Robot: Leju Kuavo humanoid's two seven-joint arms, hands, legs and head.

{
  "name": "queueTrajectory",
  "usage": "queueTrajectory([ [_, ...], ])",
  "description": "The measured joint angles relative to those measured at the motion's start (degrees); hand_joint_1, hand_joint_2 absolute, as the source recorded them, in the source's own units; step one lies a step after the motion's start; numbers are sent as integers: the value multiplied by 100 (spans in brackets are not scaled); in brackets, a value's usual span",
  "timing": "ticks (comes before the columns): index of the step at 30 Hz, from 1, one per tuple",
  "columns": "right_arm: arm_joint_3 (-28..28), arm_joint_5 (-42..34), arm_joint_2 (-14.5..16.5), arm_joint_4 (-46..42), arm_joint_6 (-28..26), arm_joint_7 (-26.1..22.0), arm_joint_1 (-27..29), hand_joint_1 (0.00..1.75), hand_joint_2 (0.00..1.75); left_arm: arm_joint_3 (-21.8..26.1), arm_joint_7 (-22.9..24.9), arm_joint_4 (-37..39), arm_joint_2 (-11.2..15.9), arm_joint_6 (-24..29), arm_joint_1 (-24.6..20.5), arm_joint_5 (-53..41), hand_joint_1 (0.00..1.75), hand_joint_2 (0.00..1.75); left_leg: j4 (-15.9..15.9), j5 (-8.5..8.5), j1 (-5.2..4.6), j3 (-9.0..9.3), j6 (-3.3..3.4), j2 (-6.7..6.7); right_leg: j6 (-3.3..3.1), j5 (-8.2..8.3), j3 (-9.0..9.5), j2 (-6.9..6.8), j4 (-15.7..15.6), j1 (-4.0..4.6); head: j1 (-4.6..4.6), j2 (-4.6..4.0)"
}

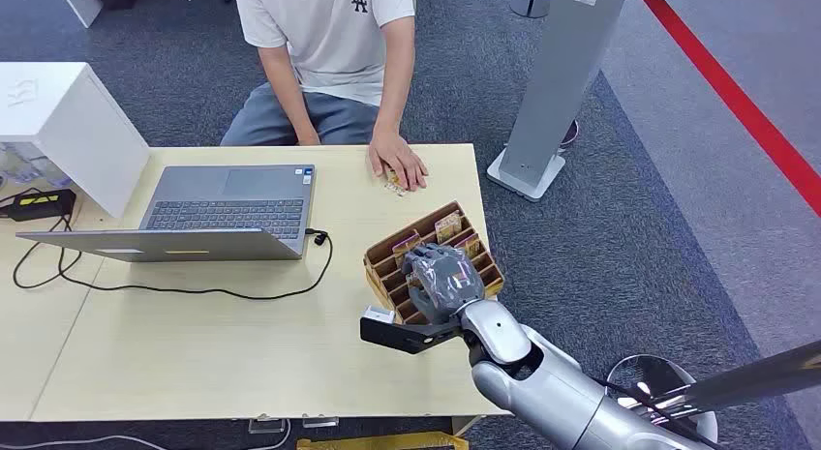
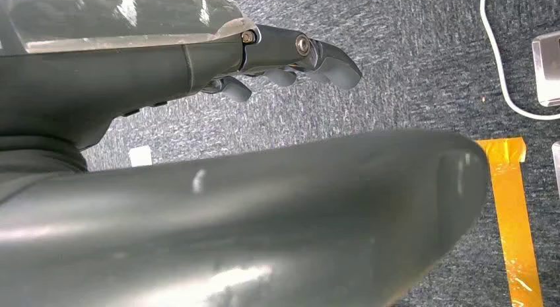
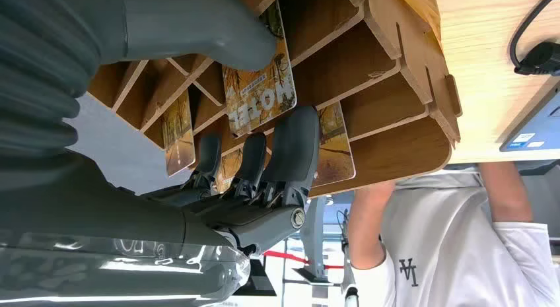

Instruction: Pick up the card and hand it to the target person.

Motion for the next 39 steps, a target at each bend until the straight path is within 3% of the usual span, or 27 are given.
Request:
queueTrajectory([
  [5, 1, -4, -1, 10, 0, 0, 0, 131, 175, 0, -7, 0, 0, -1, 0, 0, 0, 0, 0, 0, 0, 0, 0, 0, 0, 0, 0, 0, 0, 0, -2, 0],
  [12, 3, -6, 0, 19, -12, 0, -10, 144, 175, 0, -10, 0, 0, -8, 0, 0, 0, 0, 0, 0, 0, 2, 0, 0, 0, 0, 1, 0, 0, 0, -1, 0],
  [39, -7, 85, -82, -252, 12, 143, -103, 143, 175, 5, -128, 0, 16, -63, 3, 25, 0, 0, 0, 1, 0, 5, 0, 0, 0, 1, 3, 1, 0, 0, -1, 0],
])
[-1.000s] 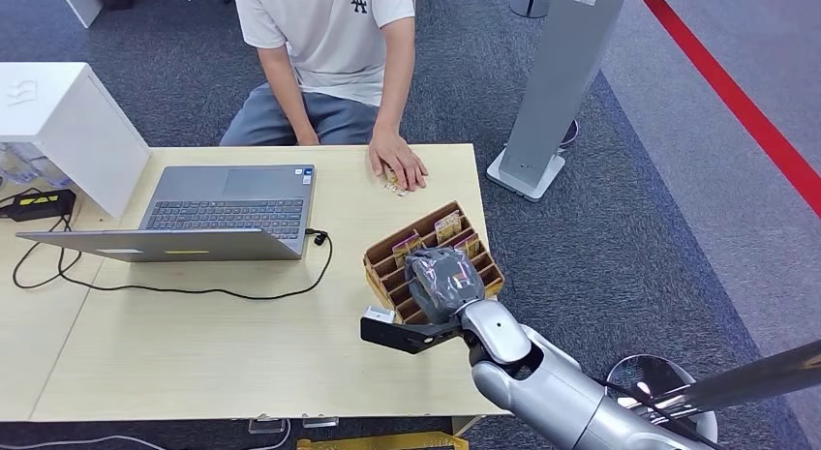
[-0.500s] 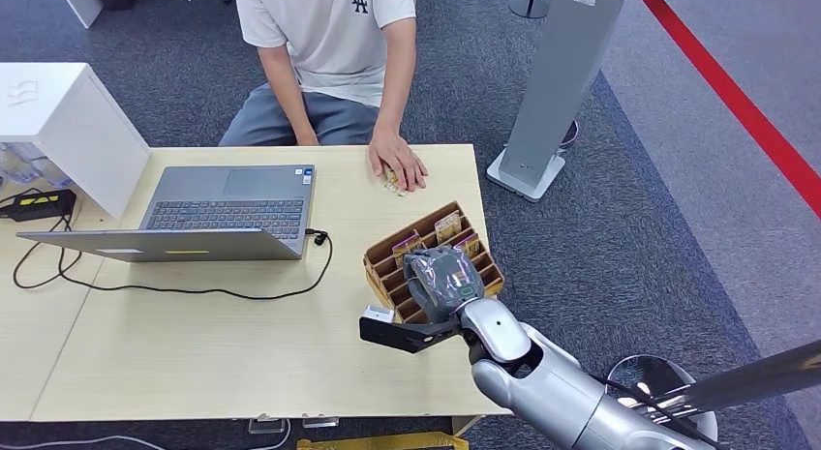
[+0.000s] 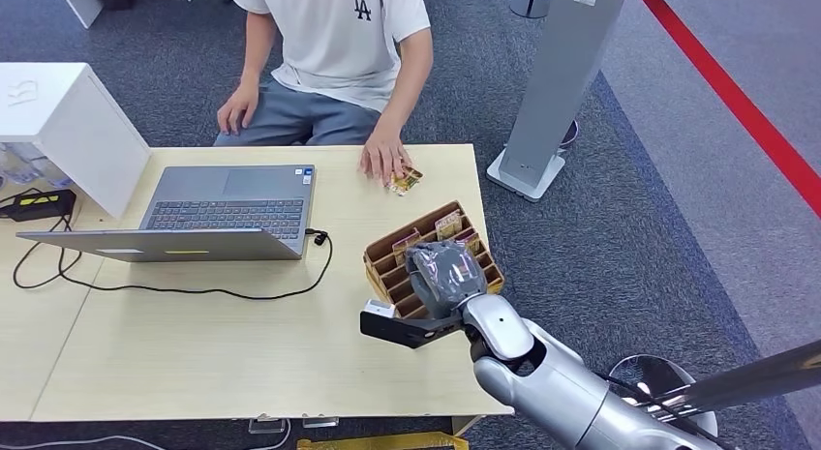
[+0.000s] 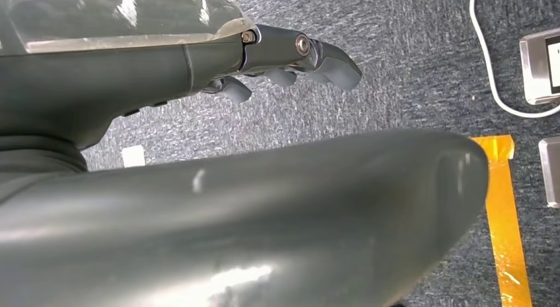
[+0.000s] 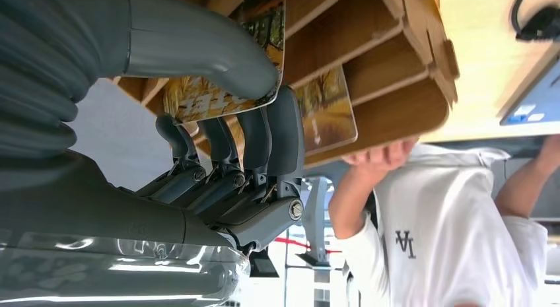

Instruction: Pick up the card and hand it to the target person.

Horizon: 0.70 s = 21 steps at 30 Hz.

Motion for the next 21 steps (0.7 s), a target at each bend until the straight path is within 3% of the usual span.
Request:
queueTrajectory([
  [21, -462, 457, -519, -1747, -144, 350, -39, 143, 175, 4, 2, 0, 13, 2, 8, 8, 0, 0, 0, 0, 0, 2, 0, 0, 0, 0, 0, 1, -1, 0, 1, 0],
])
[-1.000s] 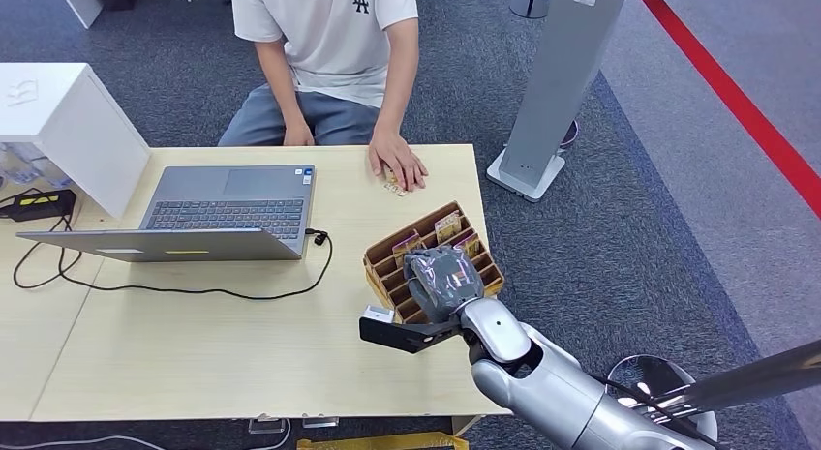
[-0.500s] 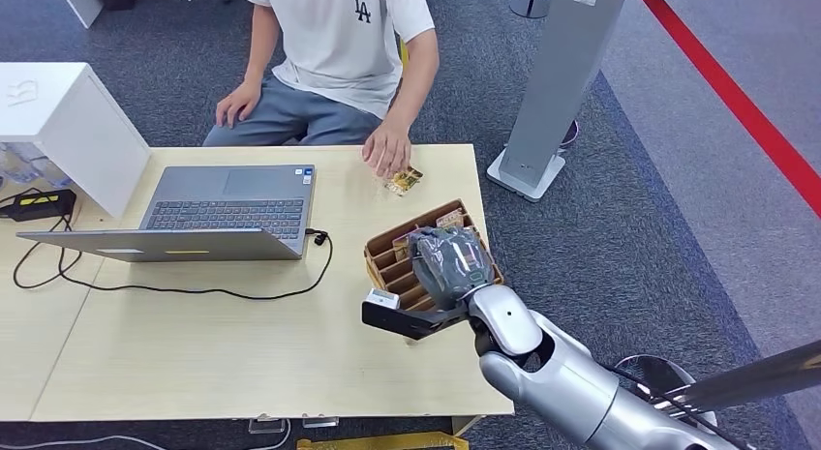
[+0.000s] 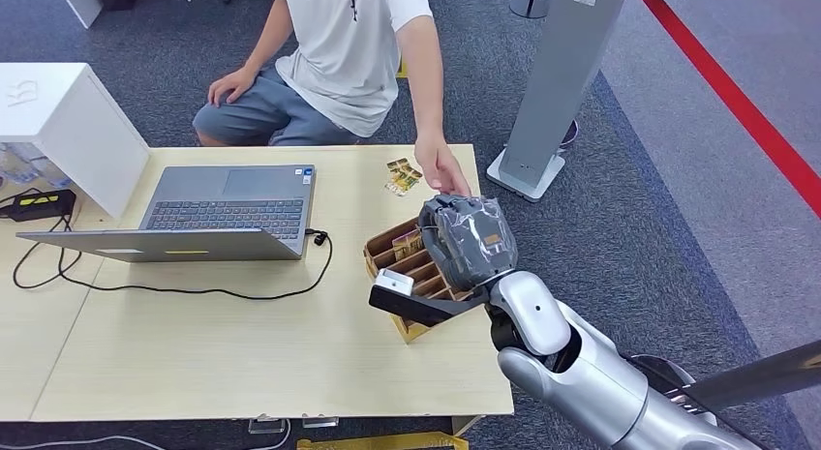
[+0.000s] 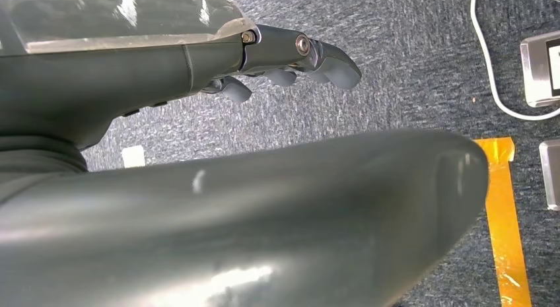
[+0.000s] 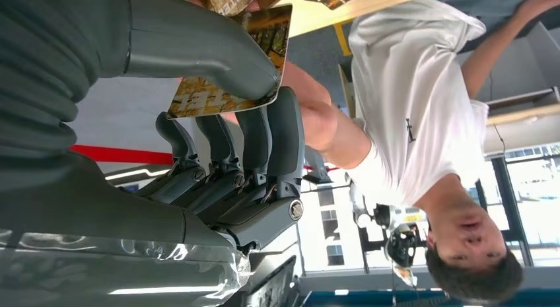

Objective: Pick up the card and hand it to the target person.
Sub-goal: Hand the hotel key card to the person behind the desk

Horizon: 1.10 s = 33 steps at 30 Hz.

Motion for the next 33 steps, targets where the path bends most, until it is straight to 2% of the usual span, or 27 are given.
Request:
queueTrajectory([
  [6, -118, 407, -24, -268, -330, -121, 106, 143, 175, 0, -27, 0, -1, -73, 0, 26, 0, 0, 0, 0, 0, 0, 0, 0, 0, 0, 0, 0, 0, 0, -2, 0],
  [10, -190, 643, -26, -398, -510, -197, 190, 60, 175, 0, -75, 0, -1, -270, -1, 51, 0, 0, 0, 0, 0, -1, 0, 0, 0, 0, 0, 0, 0, 0, -2, 0],
  [15, -261, 730, -26, -515, -768, -357, 284, 65, 175, 0, -83, 0, -1, -361, -2, 42, 0, 0, 0, 0, 0, -1, 0, 0, 0, 0, 0, 0, 0, 0, -1, 0],
  [16, -275, 730, -26, -533, -858, -402, 311, 60, 175, 0, -84, 0, -1, -354, -2, 37, 0, 0, 0, 0, 0, -1, 0, 0, 0, 0, 0, 0, 0, 0, -1, 0],
  [20, -354, 724, -24, -585, -1151, -531, 401, 3, 175, 0, -77, 0, -1, -258, -2, 32, 0, 0, 0, 0, 0, -1, 0, -1, 0, 0, 1, 0, 0, 0, -2, 0],
  [24, -393, 587, -19, -602, -1186, -588, 450, 0, 175, 2, -50, 0, -1, -188, -2, 32, 0, 0, 0, 0, 0, -1, 0, 0, 0, 0, 1, 0, 0, 0, 0, 0],
  [26, -405, 138, -15, -602, -1183, -702, 491, 0, 175, 2, -33, 0, -1, -153, -2, 32, 0, 0, 0, 0, 0, -1, 0, 0, 0, 0, 1, 0, 0, 0, -2, 0],
  [28, -432, -863, -10, -600, -1142, -930, 542, 0, 175, 2, 1, 0, -1, -111, -2, 38, 0, 0, 0, 0, 0, -1, 0, -1, 0, 0, 1, 0, 0, 0, -3, 0],
  [33, -603, -4542, -5, -530, -685, -1852, 730, 0, 175, 2, 99, 0, -1, -38, -2, 98, 0, 0, 0, 0, 0, -2, 0, -1, 0, 0, 0, -1, 0, 0, -1, 0],
])
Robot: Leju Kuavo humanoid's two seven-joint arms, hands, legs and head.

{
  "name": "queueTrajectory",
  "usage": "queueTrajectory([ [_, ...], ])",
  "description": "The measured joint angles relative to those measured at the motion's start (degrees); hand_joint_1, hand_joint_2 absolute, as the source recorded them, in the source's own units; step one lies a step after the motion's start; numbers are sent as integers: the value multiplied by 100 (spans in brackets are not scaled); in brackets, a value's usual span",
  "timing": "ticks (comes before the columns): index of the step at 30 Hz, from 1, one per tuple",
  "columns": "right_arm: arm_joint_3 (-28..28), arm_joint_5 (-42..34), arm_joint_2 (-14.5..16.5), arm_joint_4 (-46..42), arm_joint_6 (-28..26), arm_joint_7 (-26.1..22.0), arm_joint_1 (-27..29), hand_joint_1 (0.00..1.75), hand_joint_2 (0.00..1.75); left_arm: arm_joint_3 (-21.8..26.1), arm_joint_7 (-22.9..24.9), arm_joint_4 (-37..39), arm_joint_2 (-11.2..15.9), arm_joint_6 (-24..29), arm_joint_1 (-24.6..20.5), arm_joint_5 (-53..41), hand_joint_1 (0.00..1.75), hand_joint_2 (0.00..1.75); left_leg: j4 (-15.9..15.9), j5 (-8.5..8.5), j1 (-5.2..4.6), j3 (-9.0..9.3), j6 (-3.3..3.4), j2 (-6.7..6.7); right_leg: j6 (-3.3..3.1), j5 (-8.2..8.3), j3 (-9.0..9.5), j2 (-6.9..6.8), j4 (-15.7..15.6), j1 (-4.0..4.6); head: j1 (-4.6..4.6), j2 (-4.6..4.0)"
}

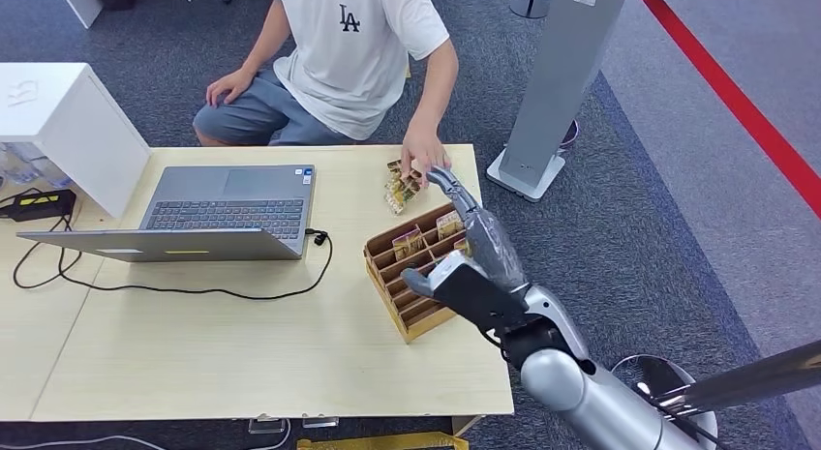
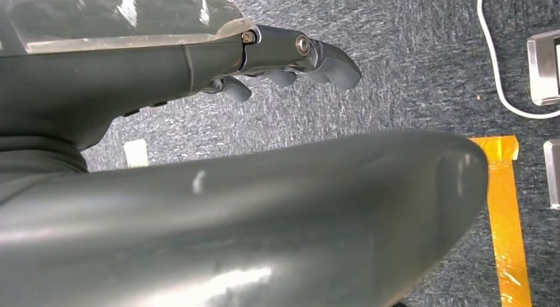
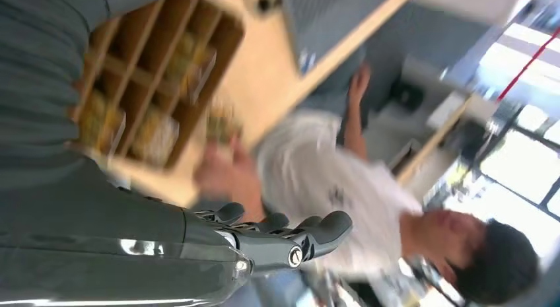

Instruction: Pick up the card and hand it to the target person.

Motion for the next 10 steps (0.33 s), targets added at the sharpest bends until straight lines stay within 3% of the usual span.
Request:
queueTrajectory([
  [3, -147, -1544, -13, 90, 236, -390, 131, 0, 175, 0, 46, 0, -2, 44, 1, 16, 0, 0, 0, 0, 0, -1, 0, 0, 0, 0, -1, 0, 0, 0, 1, 0],
  [10, -482, -3526, -146, 245, 455, -745, 520, 0, 175, 0, 222, 0, -17, 201, 3, 26, 0, 0, 0, -1, 0, -1, 1, 0, 0, 0, -1, -1, -2, 0, -2, 0],
])
